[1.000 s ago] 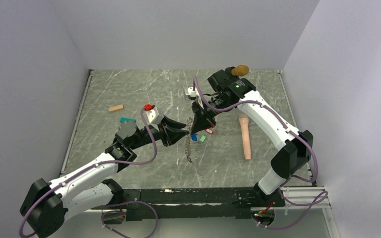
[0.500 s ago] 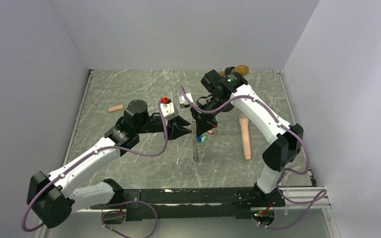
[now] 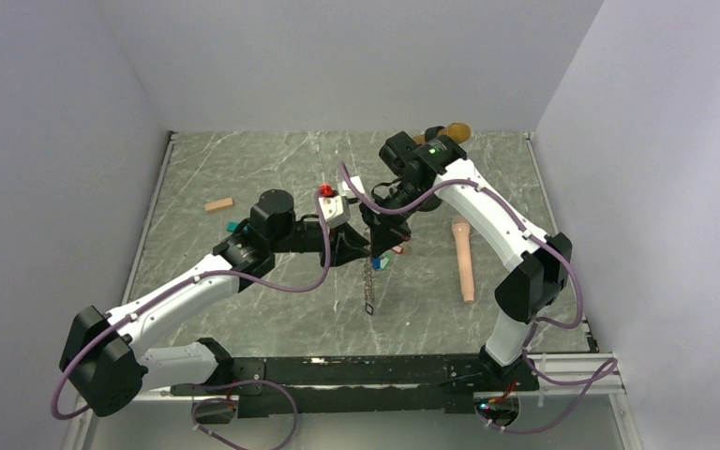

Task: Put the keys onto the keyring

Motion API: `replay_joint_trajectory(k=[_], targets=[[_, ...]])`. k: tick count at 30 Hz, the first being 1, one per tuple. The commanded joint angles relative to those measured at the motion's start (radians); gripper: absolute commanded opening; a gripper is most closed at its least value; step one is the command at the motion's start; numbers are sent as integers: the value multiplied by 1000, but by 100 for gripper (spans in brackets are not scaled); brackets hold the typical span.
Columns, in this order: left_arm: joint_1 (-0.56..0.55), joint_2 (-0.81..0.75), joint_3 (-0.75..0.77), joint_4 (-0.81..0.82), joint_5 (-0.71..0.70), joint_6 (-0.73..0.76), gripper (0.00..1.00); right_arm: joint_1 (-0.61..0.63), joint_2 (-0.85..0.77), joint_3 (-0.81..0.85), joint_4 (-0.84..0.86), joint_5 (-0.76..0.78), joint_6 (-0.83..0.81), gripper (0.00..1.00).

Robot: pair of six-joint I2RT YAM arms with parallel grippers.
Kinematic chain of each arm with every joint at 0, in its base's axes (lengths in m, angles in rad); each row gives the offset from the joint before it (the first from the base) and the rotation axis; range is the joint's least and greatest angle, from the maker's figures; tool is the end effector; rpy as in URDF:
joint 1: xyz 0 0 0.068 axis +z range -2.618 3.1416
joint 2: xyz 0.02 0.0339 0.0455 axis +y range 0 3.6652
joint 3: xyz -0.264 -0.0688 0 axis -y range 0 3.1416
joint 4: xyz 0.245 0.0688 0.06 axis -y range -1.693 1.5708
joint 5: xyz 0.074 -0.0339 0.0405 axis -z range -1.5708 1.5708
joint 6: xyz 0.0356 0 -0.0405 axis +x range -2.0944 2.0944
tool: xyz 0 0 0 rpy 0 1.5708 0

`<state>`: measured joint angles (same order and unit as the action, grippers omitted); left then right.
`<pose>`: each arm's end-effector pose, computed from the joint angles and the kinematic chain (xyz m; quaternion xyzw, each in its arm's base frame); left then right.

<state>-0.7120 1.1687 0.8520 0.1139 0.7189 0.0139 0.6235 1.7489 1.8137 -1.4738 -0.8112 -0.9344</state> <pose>0.1867 -0.1921 0.3169 0.4654 0.5993 -0.4585 0.4626 0.2473 0.2097 0.3518 -0.6661 0.6294 0.3770 0.1342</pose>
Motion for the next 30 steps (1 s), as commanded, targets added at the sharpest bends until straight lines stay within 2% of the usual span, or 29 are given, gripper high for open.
replay_joint_trajectory(k=[1, 5, 11, 17, 19, 21, 22, 28, 30], targets=[[-6, 5, 52, -13, 6, -1, 30, 3, -3, 30, -19, -25, -18, 0], [-7, 11, 65, -36, -5, 4, 22, 3, -3, 30, -19, -32, -18, 0], [-7, 12, 67, -21, -6, -6, 24, 6, -4, 22, -16, -34, -14, 0], [-7, 27, 86, -65, -12, -8, 21, 4, -8, 21, -11, -39, -11, 0], [-10, 31, 90, -75, -14, -7, 17, 5, -6, 21, -10, -42, -11, 0], [-10, 34, 92, -81, -15, -7, 2, 6, -5, 22, -9, -45, -10, 0], [-11, 34, 91, -81, -19, -7, 0, 5, -4, 21, -9, -48, -9, 0], [-12, 2, 66, -66, -80, -6, 0, 6, -19, 12, 7, -65, 5, 1], [-12, -26, 35, -37, -115, -49, 0, 6, -28, -1, 28, -71, 16, 2]])
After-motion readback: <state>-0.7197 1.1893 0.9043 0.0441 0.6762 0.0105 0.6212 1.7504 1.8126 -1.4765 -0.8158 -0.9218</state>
